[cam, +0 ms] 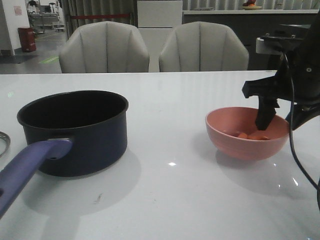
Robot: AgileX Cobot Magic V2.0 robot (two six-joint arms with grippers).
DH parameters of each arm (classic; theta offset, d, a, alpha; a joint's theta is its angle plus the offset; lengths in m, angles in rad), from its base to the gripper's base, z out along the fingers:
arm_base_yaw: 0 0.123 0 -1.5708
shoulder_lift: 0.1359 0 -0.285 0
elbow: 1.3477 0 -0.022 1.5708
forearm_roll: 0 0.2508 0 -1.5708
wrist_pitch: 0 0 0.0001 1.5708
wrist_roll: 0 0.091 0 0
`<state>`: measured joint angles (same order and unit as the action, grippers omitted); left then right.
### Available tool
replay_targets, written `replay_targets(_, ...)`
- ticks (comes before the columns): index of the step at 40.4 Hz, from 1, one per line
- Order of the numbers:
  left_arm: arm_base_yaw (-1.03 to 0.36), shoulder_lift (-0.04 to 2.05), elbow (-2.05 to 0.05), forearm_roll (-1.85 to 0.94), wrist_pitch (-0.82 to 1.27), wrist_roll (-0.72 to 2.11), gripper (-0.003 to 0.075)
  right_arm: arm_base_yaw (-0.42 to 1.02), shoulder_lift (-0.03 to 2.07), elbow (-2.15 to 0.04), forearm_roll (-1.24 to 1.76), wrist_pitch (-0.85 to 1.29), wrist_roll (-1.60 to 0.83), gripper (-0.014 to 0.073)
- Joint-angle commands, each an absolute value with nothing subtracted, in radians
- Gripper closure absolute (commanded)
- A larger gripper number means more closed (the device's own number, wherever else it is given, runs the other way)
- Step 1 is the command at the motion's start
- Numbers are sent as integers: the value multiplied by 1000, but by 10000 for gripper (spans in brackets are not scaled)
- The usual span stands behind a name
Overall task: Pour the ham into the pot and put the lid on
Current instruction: 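Reach the right gripper to the pink bowl rim and grasp it, then lift the pink bowl with the right gripper toward the pot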
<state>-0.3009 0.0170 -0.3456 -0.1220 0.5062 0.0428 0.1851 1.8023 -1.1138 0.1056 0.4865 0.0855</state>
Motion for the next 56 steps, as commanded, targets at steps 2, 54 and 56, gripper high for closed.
replay_targets(2, -310, 31, -372, -135, 433, 40, 117, 184, 1779, -1163, 112, 468, 76, 369)
replay_targets(54, -310, 31, -372, -135, 433, 40, 117, 639, 1725, -1464, 13, 34, -22, 459)
replay_targets(56, -310, 31, -372, -135, 433, 40, 117, 648, 1725, -1424, -15, -32, -22, 459)
